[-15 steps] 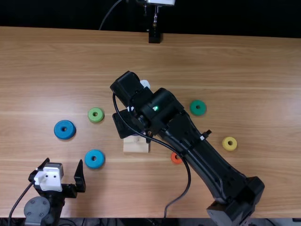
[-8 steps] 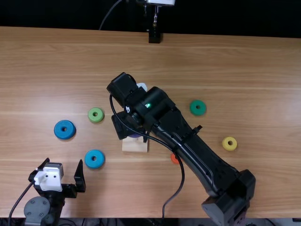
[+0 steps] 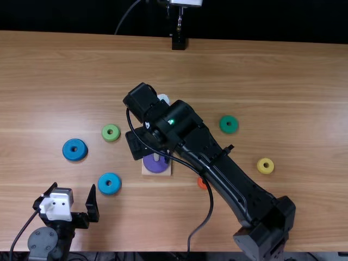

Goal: Build the Hanoi tower: stack the rings onto the peg from bottom to top in this color order: purple, dark blue, light blue, dark green, light green, yellow, orange.

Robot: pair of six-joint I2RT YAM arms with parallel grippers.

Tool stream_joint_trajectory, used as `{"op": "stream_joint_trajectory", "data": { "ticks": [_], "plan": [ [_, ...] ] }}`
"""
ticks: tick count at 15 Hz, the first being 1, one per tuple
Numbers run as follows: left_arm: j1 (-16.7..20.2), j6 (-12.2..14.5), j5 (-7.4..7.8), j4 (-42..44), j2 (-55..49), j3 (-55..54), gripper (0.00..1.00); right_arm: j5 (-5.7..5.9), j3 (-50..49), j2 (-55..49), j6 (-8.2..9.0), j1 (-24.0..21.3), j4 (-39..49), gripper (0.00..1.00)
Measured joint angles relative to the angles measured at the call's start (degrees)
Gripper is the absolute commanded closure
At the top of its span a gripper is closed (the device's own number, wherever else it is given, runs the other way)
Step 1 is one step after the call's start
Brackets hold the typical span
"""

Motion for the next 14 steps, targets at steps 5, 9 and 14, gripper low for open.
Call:
{"op": "stream_joint_trajectory", "data": {
  "ticks": [5, 9, 14],
  "plan": [
    [0.00, -0.02, -0.02, 0.00, 0.00, 0.00, 0.00, 0.00, -2.62, -10.80, -0.20, -0.46, 11.91, 0.00],
    [0.00, -0.02, -0.02, 0.02, 0.00, 0.00, 0.00, 0.22, -27.23, -35.69, -2.01, -14.14, 35.28, 0.00],
    [0.00, 0.00, -0.02, 0.02, 0.00, 0.00, 0.00, 0.76, -62.29, -57.18, -13.07, -29.90, 54.95, 0.00]
  ]
}}
